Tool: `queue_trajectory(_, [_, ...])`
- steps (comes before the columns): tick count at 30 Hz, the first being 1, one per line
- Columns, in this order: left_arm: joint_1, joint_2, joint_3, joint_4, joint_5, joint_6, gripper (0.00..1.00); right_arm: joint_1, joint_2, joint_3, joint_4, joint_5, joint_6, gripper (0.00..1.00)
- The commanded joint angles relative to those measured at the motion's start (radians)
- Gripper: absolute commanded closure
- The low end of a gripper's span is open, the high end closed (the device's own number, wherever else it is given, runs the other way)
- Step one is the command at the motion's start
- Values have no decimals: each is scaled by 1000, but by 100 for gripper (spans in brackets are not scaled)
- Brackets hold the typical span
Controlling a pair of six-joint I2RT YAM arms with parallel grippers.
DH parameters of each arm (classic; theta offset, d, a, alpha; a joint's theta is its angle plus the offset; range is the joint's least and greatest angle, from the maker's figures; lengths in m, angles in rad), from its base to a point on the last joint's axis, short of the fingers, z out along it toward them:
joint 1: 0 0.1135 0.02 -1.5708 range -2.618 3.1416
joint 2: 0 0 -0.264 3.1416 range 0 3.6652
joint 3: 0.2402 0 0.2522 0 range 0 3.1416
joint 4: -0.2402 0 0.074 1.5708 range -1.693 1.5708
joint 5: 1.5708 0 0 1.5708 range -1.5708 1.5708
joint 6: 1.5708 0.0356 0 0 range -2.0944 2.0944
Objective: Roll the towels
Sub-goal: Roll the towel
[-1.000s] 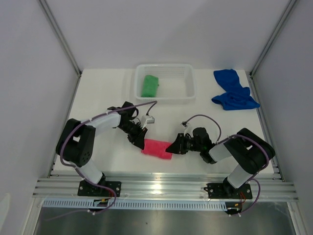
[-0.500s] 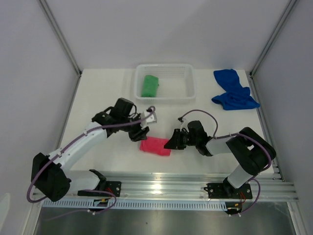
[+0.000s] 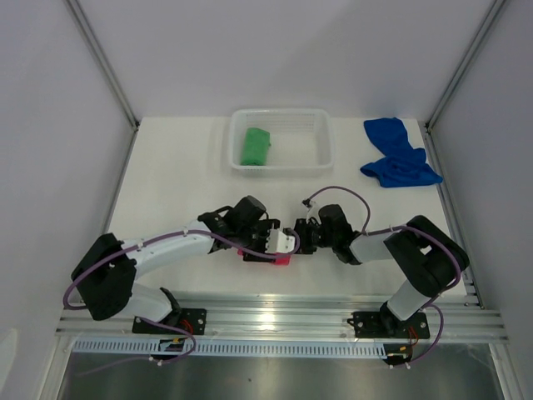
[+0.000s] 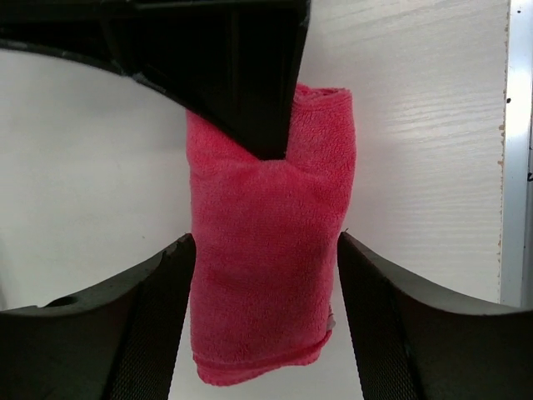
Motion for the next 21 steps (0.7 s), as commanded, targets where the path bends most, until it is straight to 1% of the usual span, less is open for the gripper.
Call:
queue_trajectory(1, [-33,23,-10,43,8,81,28,3,30,18,-58,43,-32,96])
queue_trajectory(6, [-49,98,4,2,17,111,26,0,43,33,-73,33,-31,94])
queue_trajectory(7, [-49,136,15,-9,8,113,26,0,44,35,-78,33,-32,93])
queue_trajectory(10, [-49,183,13,-2,-37,113,25,-2,36,42,-85,31,-35,89])
queue_trajectory(11, [-49,190,10,11,-62,107,24,-2,27,44,-87,30,-38,87])
queue_trajectory(14, [-47,204,3,53,-110,85,24,0,15,42,-95,30,-55,86])
queue_trajectory(15, [-47,200,4,57,-124,82,20,-2,10,42,-96,28,-58,85])
queue_trajectory(21, [-49,79,-29,52,-78,81,17,-9,23,41,-110,19,-63,86])
